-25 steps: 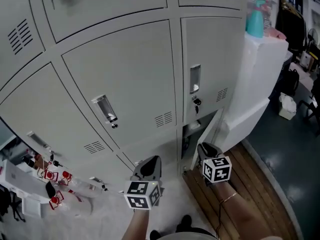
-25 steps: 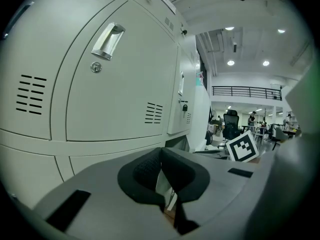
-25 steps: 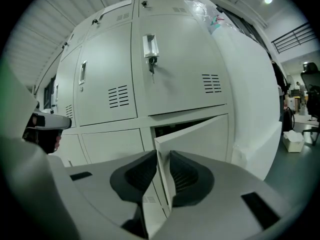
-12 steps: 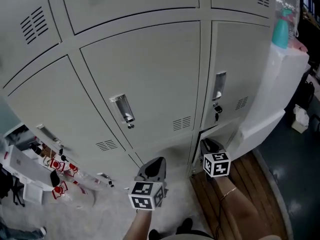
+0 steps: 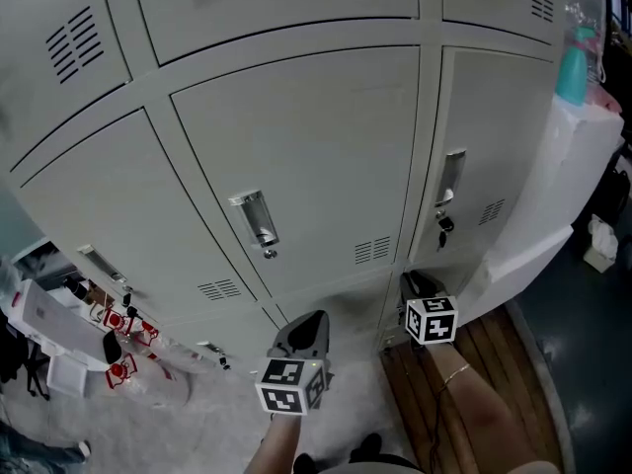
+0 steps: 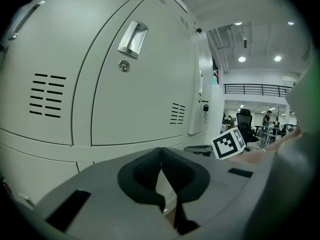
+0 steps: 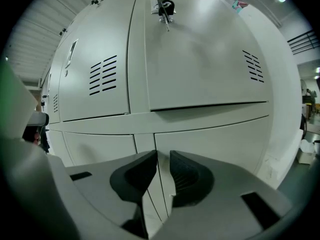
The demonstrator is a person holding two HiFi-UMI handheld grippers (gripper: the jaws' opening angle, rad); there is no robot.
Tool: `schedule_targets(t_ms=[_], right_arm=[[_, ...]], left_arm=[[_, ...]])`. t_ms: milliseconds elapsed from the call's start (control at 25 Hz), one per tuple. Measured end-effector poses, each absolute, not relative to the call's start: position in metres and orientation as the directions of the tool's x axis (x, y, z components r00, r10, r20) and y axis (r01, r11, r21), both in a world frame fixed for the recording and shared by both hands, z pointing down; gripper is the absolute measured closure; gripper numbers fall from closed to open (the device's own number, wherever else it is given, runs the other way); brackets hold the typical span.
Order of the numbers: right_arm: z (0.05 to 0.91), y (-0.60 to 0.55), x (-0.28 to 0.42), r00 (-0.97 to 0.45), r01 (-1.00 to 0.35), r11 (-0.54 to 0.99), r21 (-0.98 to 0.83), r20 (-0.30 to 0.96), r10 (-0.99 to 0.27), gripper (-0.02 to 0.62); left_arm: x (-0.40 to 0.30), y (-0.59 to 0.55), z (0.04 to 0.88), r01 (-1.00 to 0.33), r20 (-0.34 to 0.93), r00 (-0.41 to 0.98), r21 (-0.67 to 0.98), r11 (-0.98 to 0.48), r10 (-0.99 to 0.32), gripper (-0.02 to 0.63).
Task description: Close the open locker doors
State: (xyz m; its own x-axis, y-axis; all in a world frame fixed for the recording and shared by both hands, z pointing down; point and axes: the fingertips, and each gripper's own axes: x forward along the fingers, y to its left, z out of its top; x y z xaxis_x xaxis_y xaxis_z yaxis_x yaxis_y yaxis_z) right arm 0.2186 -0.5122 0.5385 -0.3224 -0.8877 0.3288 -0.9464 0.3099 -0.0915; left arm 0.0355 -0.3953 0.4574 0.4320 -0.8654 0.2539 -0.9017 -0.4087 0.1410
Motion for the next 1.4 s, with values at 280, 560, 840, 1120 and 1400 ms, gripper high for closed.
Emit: schedule_targets(t_ms=[280, 560, 840, 1120, 1400], right_arm=[[0.535, -0.508, 0.216, -0.324, -0.946, 0.303, -0.114, 0.337, -0.884, 0.522], [0.502, -0.472, 0.213, -0.338, -0.94, 0.305, -0.153, 0.283, -0.898, 0.523], [0.478, -0.409, 0.215, -0.336, -0.938, 0.304, -0.163, 0.233, -0.912, 0.546], [0.467, -0.346, 0.209, -0.292, -0.951, 0.258, -0.17, 0.219, -0.931, 0.554], [0.464, -0.297, 0.192, -0.262, -0.955, 0.218, -0.199, 0.229, -0.938, 0.564]], left_arm=[[0.038, -0.394, 0.452, -0.892, 0.247, 0.452, 0.142, -0.429, -0.857, 0.584], [0.045, -0.386, 0.452, -0.87, 0.231, 0.492, 0.154, -0.468, -0.839, 0.584], [0.045, -0.369, 0.453, -0.847, 0.223, 0.532, 0.155, -0.509, -0.817, 0.584], [0.031, -0.352, 0.458, -0.832, 0.225, 0.555, 0.152, -0.534, -0.801, 0.584], [0.019, -0.33, 0.464, -0.811, 0.225, 0.585, 0.163, -0.562, -0.78, 0.584]])
